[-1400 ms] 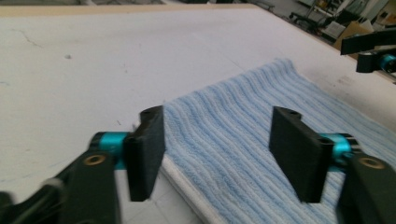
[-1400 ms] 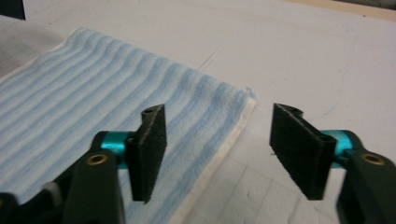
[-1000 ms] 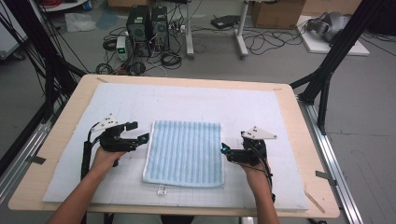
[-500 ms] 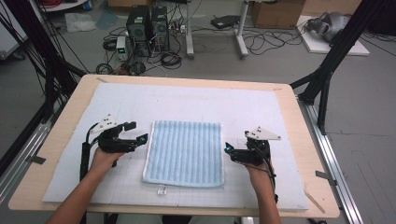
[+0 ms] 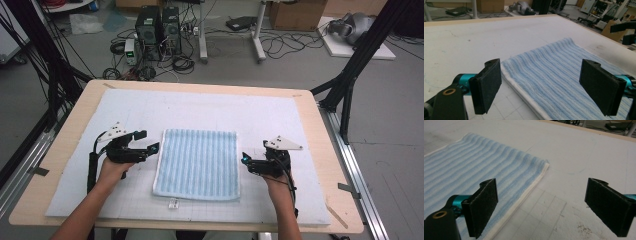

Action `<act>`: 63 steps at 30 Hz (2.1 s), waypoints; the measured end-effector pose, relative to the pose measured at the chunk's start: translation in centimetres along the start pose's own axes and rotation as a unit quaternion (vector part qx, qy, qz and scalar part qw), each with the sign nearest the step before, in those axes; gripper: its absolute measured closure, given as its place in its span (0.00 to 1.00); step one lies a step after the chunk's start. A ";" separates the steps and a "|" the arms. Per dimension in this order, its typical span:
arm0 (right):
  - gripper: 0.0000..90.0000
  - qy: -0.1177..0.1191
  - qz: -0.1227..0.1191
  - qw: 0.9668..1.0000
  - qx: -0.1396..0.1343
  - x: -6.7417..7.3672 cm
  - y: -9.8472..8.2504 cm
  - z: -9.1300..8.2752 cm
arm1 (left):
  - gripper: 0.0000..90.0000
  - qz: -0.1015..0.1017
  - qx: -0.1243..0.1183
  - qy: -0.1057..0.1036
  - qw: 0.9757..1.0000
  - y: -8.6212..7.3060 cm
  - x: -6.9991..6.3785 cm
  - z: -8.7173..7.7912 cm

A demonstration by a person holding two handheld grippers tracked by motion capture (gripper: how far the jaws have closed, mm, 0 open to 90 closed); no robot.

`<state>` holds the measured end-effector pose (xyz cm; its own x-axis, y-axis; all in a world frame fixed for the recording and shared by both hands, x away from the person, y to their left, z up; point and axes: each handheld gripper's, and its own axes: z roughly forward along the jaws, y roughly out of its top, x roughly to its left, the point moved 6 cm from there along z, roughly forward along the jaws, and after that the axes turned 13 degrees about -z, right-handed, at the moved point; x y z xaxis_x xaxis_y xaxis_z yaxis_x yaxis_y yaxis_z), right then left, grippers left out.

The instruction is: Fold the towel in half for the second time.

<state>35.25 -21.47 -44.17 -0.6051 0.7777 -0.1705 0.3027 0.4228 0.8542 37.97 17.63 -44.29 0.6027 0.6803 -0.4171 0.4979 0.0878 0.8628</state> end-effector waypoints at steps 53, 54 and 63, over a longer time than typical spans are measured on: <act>0.12 0.024 -0.002 1.000 0.011 0.9 0.0 1.0 | 0.60 0.025 0.141 0.100 0.985 0.4 5.3 8.5; 0.12 0.026 -0.004 1.000 0.011 1.0 0.0 1.1 | 0.64 0.031 0.143 0.099 0.984 0.3 5.2 8.6; 0.12 0.036 -0.003 0.999 0.019 1.2 0.1 1.9 | 0.95 0.053 0.153 0.079 0.984 0.0 4.6 8.7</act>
<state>35.96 -19.61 -45.23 -0.6573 0.7407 -0.1387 0.3261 0.4455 0.8338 46.19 14.39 -48.66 0.5682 0.7812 -0.2586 0.6162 -0.1956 0.7629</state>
